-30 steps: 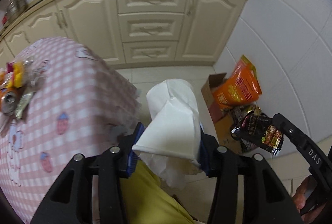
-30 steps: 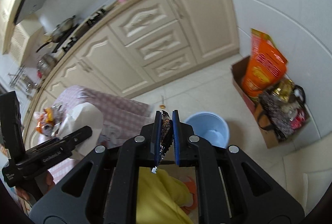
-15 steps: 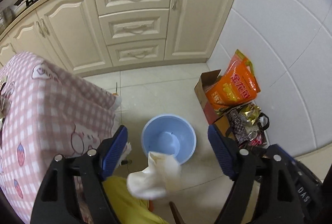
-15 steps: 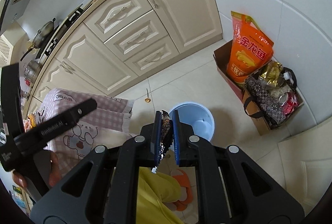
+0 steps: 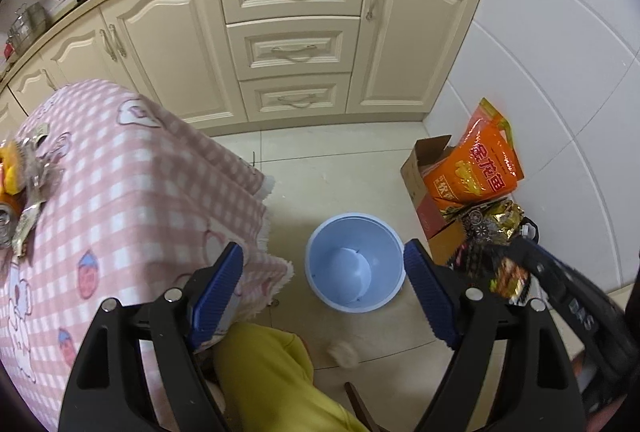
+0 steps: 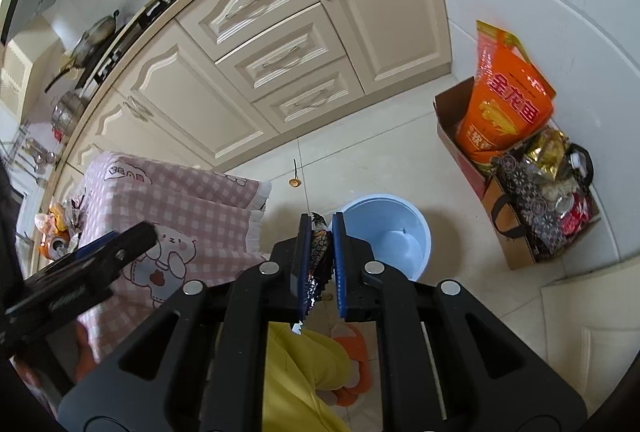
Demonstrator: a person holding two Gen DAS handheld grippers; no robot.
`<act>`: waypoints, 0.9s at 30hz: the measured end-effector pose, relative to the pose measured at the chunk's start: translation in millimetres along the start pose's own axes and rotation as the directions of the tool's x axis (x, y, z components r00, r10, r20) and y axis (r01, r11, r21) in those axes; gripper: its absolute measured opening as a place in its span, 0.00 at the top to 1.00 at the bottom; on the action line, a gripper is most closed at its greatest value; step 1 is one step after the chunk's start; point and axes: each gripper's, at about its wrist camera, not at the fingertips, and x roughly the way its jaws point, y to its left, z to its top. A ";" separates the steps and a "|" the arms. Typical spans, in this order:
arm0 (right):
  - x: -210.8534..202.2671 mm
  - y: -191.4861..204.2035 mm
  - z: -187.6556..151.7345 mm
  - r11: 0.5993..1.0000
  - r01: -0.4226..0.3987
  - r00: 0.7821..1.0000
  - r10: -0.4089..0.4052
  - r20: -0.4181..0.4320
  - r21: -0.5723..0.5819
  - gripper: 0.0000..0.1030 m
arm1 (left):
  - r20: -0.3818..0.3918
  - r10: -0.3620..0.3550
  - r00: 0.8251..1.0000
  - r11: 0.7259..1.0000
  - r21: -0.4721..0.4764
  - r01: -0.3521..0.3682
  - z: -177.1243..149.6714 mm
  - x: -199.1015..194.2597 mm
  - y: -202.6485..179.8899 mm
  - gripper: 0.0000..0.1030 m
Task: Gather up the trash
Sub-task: 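Open both grippers over the blue bin, dropping the tissue and packet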
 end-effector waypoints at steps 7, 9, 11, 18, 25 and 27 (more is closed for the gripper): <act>26.5 26.6 11.1 0.996 -0.029 0.998 0.024 -0.060 -0.084 0.77 | 0.023 0.034 0.999 0.999 -0.023 -0.033 -6.7 -12.6 17.3 0.22; 27.7 31.4 13.0 0.996 -0.013 0.998 0.008 -0.058 -0.086 0.31 | 0.023 0.038 0.999 0.999 -0.031 -0.037 -7.2 -13.8 21.6 0.22; 20.1 35.3 14.0 0.996 -0.020 1.000 0.020 -0.007 -0.083 0.25 | 0.024 0.042 0.999 0.998 -0.036 -0.041 -7.5 -15.2 24.2 0.22; 4.8 50.1 13.0 0.991 -0.032 0.999 0.033 0.007 -0.129 0.26 | 0.041 0.045 0.998 0.998 -0.046 -0.043 -10.7 -24.0 28.6 0.22; -15.8 64.4 6.6 0.987 -0.049 0.998 0.054 0.029 -0.152 0.26 | 0.074 0.047 0.996 0.997 -0.062 -0.043 -13.7 -41.7 34.3 0.22; -20.2 70.1 4.1 0.985 -0.053 0.998 0.059 0.033 -0.162 0.26 | 0.083 0.046 0.995 0.997 -0.069 -0.041 -16.1 -47.2 37.5 0.22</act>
